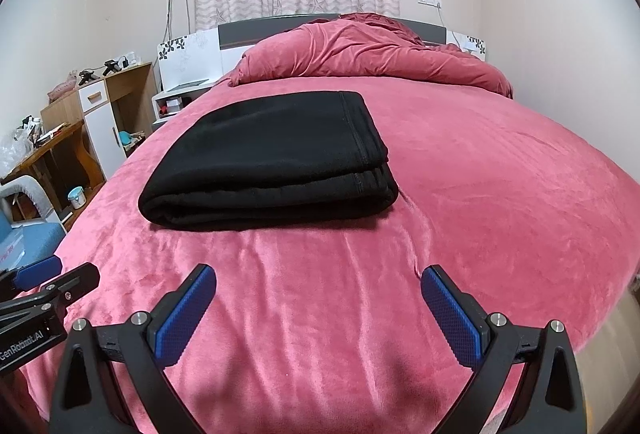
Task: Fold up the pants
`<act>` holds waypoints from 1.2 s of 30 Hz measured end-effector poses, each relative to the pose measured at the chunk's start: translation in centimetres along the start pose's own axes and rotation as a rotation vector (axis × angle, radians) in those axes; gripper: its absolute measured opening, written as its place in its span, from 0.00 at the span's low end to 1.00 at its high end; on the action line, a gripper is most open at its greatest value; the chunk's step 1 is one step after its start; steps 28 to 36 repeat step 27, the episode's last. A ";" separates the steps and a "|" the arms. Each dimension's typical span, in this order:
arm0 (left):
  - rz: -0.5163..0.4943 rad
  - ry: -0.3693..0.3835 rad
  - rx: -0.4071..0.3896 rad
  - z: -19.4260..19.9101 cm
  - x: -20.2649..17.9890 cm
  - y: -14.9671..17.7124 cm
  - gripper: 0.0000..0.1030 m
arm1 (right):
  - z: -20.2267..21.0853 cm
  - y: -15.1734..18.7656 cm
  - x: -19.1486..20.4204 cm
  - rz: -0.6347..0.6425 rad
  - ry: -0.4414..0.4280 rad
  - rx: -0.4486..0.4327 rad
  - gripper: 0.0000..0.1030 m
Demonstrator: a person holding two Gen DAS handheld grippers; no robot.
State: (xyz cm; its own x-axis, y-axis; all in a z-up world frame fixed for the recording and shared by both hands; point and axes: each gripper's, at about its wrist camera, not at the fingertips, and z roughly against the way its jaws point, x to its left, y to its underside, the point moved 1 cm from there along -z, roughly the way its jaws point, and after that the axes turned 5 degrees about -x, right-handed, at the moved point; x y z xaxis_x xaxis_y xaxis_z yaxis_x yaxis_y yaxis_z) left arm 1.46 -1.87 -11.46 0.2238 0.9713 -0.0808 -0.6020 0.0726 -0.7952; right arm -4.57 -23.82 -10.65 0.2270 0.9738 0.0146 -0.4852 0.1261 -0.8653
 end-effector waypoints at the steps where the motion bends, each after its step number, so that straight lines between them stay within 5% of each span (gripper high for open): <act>1: 0.002 0.001 0.001 0.0 0.0 0.0 0.68 | 0.0 0.0 0.0 0.000 0.000 0.000 1.00; 36: -0.003 -0.060 0.021 -0.4 -0.1 0.7 0.68 | -0.7 0.2 -0.4 -0.005 0.003 0.025 1.00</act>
